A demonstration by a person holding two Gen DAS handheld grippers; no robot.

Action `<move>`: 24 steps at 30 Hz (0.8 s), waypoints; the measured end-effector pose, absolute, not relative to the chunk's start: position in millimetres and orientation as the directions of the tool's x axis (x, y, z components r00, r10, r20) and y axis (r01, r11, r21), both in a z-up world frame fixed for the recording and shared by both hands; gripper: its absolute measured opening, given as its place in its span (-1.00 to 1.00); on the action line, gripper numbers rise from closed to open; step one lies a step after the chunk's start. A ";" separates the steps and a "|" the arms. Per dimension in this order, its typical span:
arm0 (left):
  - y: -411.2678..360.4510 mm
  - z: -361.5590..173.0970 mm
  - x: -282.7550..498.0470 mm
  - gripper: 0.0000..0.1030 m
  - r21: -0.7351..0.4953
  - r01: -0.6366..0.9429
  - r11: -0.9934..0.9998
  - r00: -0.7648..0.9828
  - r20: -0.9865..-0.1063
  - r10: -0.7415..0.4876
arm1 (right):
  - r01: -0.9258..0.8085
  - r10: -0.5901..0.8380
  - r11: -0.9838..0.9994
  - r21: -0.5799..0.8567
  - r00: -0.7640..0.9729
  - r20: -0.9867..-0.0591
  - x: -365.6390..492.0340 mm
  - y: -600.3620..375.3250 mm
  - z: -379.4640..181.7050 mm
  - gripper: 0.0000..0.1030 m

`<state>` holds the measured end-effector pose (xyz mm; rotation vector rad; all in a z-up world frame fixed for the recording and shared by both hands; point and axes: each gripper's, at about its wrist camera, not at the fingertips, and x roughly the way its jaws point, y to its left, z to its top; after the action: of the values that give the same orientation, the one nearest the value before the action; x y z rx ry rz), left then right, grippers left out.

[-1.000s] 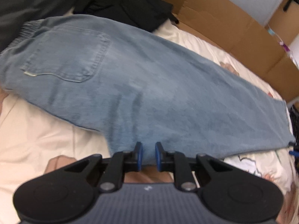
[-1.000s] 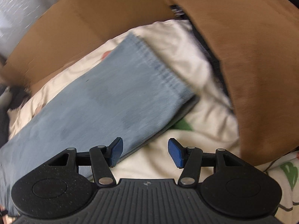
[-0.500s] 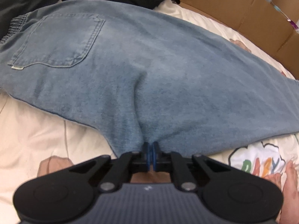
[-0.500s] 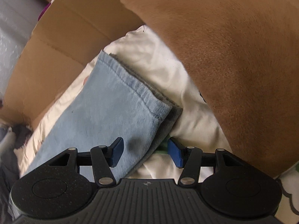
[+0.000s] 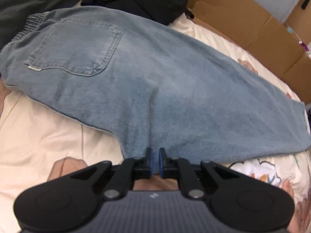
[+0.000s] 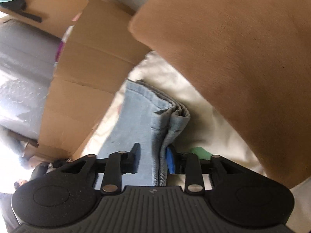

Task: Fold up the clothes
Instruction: 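Pinch the pants leg hem with the right gripper while the left gripper pinches the crotch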

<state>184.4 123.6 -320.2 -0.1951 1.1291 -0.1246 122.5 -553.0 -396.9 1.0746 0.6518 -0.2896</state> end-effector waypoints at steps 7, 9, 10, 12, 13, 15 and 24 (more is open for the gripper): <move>138.0 -314.0 178.8 -0.22 -0.266 -0.082 0.961 0.457 -0.867 -0.201 | 0.542 0.128 0.455 0.706 0.745 -0.654 133.1 -546.5 -421.1 -0.31; 143.6 -316.5 175.9 -0.17 -0.289 -0.099 0.952 0.451 -0.866 -0.216 | 0.535 0.144 0.471 0.702 0.738 -0.659 140.0 -542.2 -424.5 -0.32; 146.3 -319.8 175.4 -0.17 -0.300 -0.114 0.947 0.443 -0.869 -0.222 | 0.531 0.146 0.475 0.702 0.739 -0.658 143.1 -540.6 -425.2 -0.32; 149.2 -327.2 176.2 -0.17 -0.304 -0.139 0.942 0.434 -0.874 -0.218 | 0.528 0.143 0.475 0.704 0.743 -0.654 148.7 -539.8 -425.1 -0.31; 151.2 -331.5 176.8 -0.17 -0.317 -0.153 0.936 0.435 -0.872 -0.224 | 0.524 0.142 0.469 0.711 0.750 -0.646 151.0 -540.7 -424.1 -0.31; 154.8 -340.1 179.3 -0.18 -0.347 -0.188 0.919 0.437 -0.867 -0.239 | 0.511 0.135 0.454 0.730 0.770 -0.624 154.2 -542.7 -420.8 -0.31; 162.1 -361.5 196.5 -0.15 -0.443 -0.274 0.854 0.482 -0.831 -0.277 | 0.522 0.136 0.464 0.716 0.757 -0.639 172.5 -539.8 -424.4 -0.32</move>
<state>196.5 162.1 -361.5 -0.5765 1.0853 -0.0023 172.5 -539.8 -424.4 1.0834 0.7030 -0.2629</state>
